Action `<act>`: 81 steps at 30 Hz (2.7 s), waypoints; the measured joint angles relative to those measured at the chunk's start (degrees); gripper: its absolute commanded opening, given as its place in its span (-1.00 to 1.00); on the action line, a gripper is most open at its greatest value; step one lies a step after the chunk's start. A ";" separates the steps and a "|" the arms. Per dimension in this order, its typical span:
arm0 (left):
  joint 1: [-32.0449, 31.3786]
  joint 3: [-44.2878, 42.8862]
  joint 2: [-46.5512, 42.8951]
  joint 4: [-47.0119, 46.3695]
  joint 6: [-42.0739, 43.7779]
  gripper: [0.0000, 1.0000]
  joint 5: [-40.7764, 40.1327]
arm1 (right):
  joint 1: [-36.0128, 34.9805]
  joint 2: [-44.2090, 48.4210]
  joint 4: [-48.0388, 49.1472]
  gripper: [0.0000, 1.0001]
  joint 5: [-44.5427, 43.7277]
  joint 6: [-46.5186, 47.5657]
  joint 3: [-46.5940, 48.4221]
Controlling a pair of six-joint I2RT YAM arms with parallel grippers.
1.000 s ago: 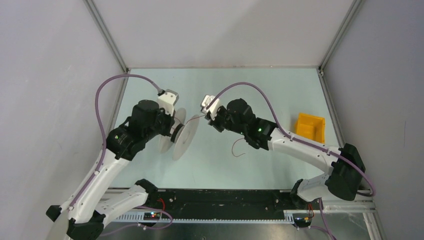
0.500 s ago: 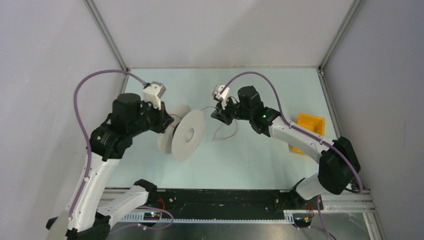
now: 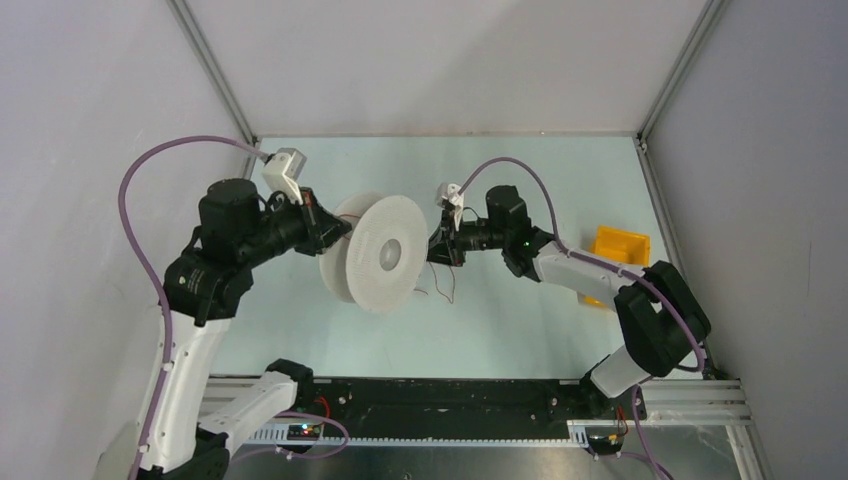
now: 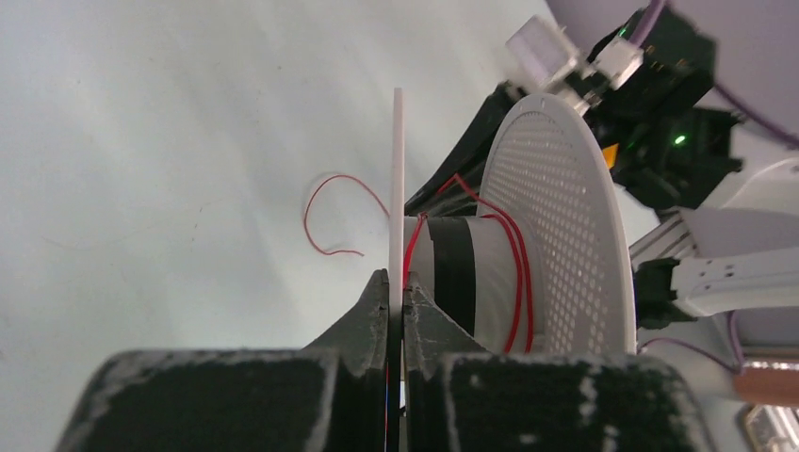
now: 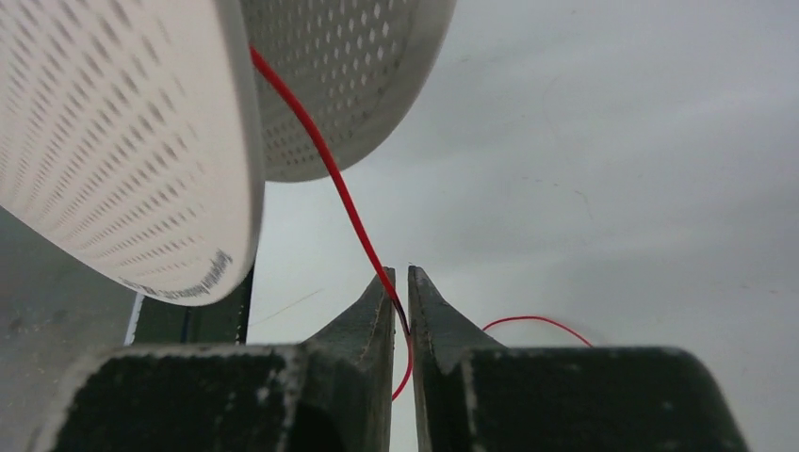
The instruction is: Wrap the cables
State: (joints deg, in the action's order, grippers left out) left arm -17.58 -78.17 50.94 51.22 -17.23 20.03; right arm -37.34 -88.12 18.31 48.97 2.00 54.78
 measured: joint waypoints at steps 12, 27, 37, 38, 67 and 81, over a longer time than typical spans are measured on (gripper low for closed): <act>2.78 2.49 -2.67 -8.15 -9.18 -1.00 0.04 | -2.38 -5.38 16.94 -0.47 2.12 -10.58 -7.15; 4.98 7.13 -5.84 -13.88 -16.50 -1.00 -1.68 | -7.37 -19.17 40.92 -0.48 -0.70 -22.86 -8.98; 8.61 10.91 -8.59 -19.47 -22.36 -1.00 -11.04 | -12.52 -20.37 48.28 -0.75 -6.62 -26.62 -15.93; 8.79 11.21 -8.59 -20.17 -23.04 -1.00 -12.02 | -13.35 -20.24 48.41 -0.82 -7.50 -26.69 -17.03; -6.12 24.28 -2.91 -26.53 8.31 -1.00 -33.40 | -23.02 -0.37 -24.68 -1.00 -26.32 0.74 21.77; -12.57 22.18 0.48 -13.16 20.72 -1.00 -24.83 | -9.42 -1.38 -38.21 -0.95 -25.40 2.80 28.35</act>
State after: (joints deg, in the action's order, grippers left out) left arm -30.15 -55.99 51.42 38.06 3.49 -4.80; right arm -46.76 -89.49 -19.90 23.57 4.80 83.13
